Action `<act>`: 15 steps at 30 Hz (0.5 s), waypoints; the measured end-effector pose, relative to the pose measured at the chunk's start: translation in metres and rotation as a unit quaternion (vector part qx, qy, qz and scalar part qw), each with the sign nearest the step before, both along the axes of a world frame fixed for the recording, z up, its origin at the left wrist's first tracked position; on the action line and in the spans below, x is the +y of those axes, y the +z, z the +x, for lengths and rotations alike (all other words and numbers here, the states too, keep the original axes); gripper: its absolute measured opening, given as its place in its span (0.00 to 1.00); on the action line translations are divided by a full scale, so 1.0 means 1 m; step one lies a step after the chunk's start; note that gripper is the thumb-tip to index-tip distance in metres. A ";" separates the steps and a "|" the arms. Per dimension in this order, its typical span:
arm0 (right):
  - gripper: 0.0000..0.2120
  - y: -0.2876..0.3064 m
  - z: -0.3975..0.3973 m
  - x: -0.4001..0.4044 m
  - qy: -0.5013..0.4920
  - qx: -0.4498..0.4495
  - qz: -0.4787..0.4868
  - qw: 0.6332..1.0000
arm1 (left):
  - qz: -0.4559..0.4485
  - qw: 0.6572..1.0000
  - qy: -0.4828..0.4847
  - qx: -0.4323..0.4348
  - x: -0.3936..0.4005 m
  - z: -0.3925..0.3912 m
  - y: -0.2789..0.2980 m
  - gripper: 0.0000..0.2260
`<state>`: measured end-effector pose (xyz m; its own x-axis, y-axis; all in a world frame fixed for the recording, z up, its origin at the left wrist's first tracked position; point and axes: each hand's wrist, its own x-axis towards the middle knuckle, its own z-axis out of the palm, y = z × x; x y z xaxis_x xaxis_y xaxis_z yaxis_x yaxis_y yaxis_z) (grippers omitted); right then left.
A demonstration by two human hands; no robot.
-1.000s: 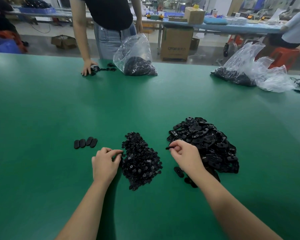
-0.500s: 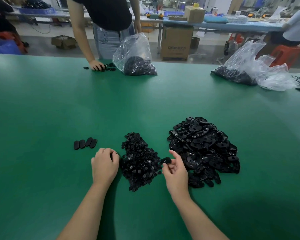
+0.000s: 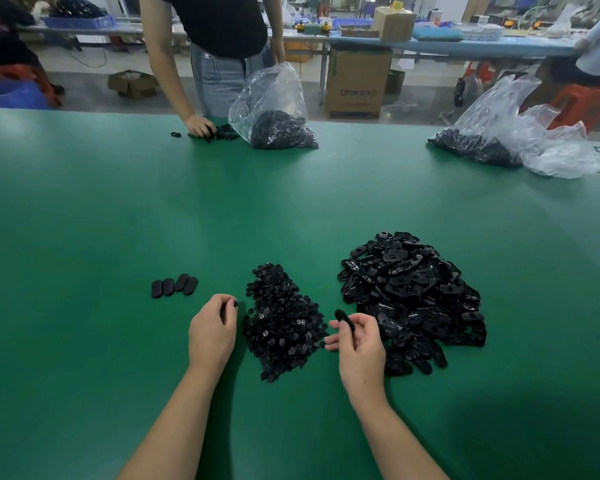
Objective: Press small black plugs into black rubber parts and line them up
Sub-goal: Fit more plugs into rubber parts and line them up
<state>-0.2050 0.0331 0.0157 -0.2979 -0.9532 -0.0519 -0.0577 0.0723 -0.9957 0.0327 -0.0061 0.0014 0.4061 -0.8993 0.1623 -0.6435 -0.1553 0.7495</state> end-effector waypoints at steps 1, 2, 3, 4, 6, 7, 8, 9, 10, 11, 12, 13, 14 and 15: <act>0.04 0.000 0.000 0.000 0.003 0.003 -0.001 1.000 | 0.003 1.000 -0.002 0.001 0.000 0.000 0.000 0.06; 0.04 -0.001 0.000 0.000 0.006 0.006 -0.002 1.000 | 0.007 1.000 -0.006 -0.001 0.000 0.001 0.000 0.06; 0.04 -0.001 0.000 0.000 0.007 0.007 -0.003 1.000 | 0.009 1.000 -0.011 -0.005 0.000 0.001 0.000 0.06; 0.05 -0.001 0.000 0.000 0.008 0.008 -0.004 1.000 | 0.010 1.000 -0.016 -0.011 0.000 0.000 0.000 0.06; 0.05 -0.001 0.001 0.000 0.008 0.008 -0.002 1.000 | 0.007 1.000 -0.023 -0.018 0.000 0.000 0.001 0.06; 0.05 -0.002 0.001 0.000 0.008 0.008 -0.002 1.000 | 0.005 0.999 -0.025 -0.022 0.000 0.001 0.000 0.06; 0.05 -0.003 0.000 0.000 0.008 0.008 -0.001 1.000 | 0.004 0.999 -0.030 -0.028 0.000 0.001 0.000 0.06; 0.05 -0.004 0.000 0.000 0.009 0.008 -0.001 1.000 | 0.006 0.999 -0.035 -0.037 0.000 0.001 -0.001 0.06; 0.05 -0.004 0.000 0.000 0.009 0.008 0.000 1.000 | 0.008 0.998 -0.039 -0.045 0.000 0.001 -0.001 0.05; 0.05 -0.005 0.000 -0.001 0.008 0.008 0.000 1.000 | 0.008 0.998 -0.041 -0.050 -0.001 0.002 -0.002 0.06; 0.05 -0.005 0.000 -0.001 0.008 0.009 0.000 1.000 | 0.008 0.998 -0.041 -0.051 -0.001 0.002 -0.002 0.06; 0.06 -0.006 0.000 -0.001 0.008 0.011 0.000 1.000 | 0.007 0.998 -0.040 -0.051 -0.001 0.002 -0.002 0.08; 0.06 -0.006 0.001 -0.001 0.008 0.012 -0.001 1.000 | 0.006 0.998 -0.040 -0.051 0.000 0.002 -0.002 0.09; 0.07 -0.006 0.001 -0.001 0.009 0.013 -0.003 1.000 | 0.006 0.998 -0.040 -0.054 0.000 0.002 -0.002 0.11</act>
